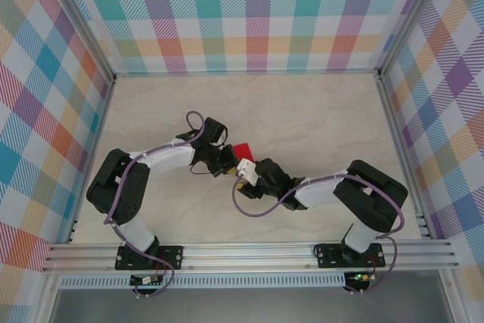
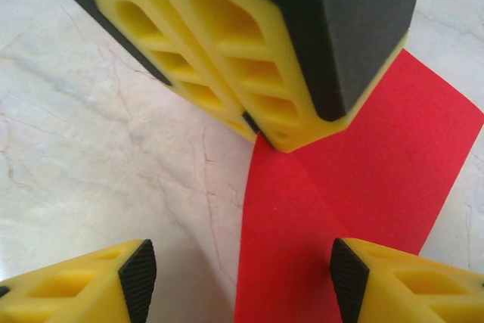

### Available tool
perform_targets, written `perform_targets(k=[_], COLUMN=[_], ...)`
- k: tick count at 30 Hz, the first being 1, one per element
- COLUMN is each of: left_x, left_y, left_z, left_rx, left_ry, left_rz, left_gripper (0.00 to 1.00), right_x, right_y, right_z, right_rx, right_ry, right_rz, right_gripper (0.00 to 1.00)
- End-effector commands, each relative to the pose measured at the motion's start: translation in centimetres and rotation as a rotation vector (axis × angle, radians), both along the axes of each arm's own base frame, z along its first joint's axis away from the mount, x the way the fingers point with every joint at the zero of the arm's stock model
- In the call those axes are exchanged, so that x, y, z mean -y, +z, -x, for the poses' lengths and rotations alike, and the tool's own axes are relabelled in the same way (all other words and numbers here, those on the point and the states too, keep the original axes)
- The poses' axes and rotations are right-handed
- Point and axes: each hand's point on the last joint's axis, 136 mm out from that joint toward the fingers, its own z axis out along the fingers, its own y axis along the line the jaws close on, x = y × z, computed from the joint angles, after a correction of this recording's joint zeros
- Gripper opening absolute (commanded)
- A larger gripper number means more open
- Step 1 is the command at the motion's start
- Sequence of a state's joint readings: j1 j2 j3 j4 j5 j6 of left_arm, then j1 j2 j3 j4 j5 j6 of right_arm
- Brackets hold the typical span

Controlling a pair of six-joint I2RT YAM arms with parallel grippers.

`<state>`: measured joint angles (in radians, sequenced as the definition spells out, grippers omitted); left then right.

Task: Fold a paper plane with a square sheet of paper (pick it up from the middle)
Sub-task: Fold the wing for the fifth time at the center of the table.

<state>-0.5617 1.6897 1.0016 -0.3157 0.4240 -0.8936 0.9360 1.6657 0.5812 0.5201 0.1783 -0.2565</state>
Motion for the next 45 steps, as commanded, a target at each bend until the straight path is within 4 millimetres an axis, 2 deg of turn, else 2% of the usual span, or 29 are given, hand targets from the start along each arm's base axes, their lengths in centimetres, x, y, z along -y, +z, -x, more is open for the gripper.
perform_targets(k=[1, 13, 18, 21, 24, 32, 38, 45], left_x=[0.5, 0.3, 0.2, -0.3, -1.2, -4.8, -6.9, -6.3], left_y=[0.6, 0.9, 1.6, 2.3, 3.4, 5.4, 5.1, 4.4], left_z=[0.2, 0.2, -0.2, -0.8, -1.7, -3.6, -3.5, -3.0], left_rx=[0.000, 0.002, 0.018, 0.041, 0.073, 0.142, 0.159, 0.180], left_ry=[-0.019, -0.028, -0.035, -0.035, -0.016, 0.073, 0.128, 0.100], left_rz=[-0.007, -0.026, -0.041, -0.048, -0.052, -0.055, -0.037, 0.025], left_gripper=[0.08, 0.08, 0.13, 0.20, 0.32, 0.56, 0.66, 0.72], right_x=[-0.6, -0.8, -0.9, -0.7, -0.6, -0.4, 0.6, 1.5], right_y=[1.4, 1.1, 1.0, 0.9, 0.7, 1.3, 1.8, 2.1], right_z=[-1.3, -2.0, -1.8, -1.5, -1.4, -1.4, -2.3, -3.0], right_rx=[0.106, 0.128, 0.104, 0.067, 0.008, -0.204, -0.352, -0.524], right_ry=[-0.007, -0.033, -0.034, -0.044, -0.063, -0.116, -0.181, -0.238], right_rz=[-0.041, -0.050, -0.060, -0.083, -0.124, -0.288, -0.413, -0.524], right_gripper=[0.61, 0.33, 0.24, 0.21, 0.18, 0.14, 0.14, 0.14])
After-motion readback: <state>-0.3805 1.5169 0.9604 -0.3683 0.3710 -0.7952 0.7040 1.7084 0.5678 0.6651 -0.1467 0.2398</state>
